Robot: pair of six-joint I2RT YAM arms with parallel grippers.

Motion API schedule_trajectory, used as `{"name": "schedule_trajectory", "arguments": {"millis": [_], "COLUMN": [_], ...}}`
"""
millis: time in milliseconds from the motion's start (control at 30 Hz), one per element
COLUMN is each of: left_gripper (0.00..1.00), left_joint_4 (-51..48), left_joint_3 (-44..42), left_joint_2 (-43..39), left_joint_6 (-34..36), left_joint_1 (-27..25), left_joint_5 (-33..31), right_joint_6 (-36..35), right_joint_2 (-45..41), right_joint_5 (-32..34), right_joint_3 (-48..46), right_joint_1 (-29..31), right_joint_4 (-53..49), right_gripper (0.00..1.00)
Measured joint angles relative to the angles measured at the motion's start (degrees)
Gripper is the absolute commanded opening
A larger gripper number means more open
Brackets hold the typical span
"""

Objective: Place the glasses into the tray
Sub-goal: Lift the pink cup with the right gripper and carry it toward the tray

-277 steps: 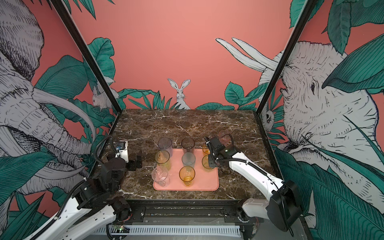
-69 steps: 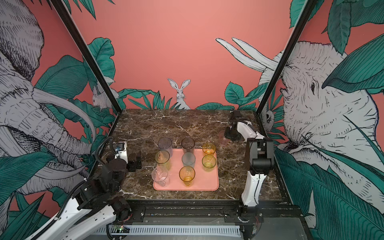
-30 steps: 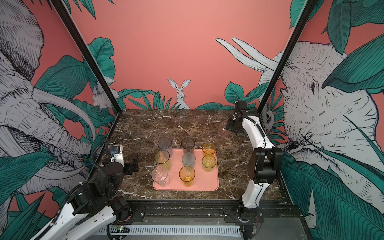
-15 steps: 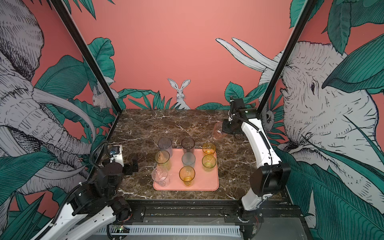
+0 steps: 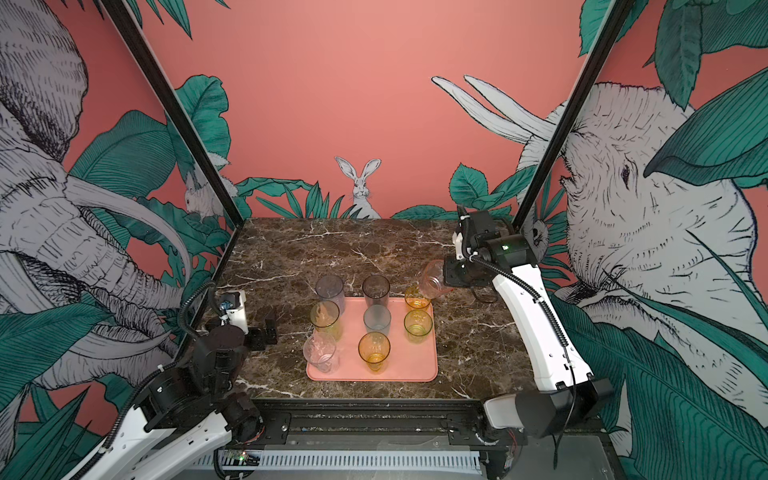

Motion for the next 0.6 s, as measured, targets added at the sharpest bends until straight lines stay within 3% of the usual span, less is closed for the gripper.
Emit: {"name": "schedule_trajectory", "arguments": {"millis": [600], "left_gripper": [1.0], "left_joint_4": [2.0], "left_joint_3": [-0.7], "left_joint_2": [1.2], "left_joint_6": [0.1], "left_joint_1": [0.0], "left_joint_5": [1.3], "right_joint_6": [4.3], "right_joint_2": [-12.5], "right_joint_5": [7.9], "right_joint_3": [-14.6], "right_joint_1": [12.9], "right_joint_4": [-2.4], "right_gripper": [0.0]}}
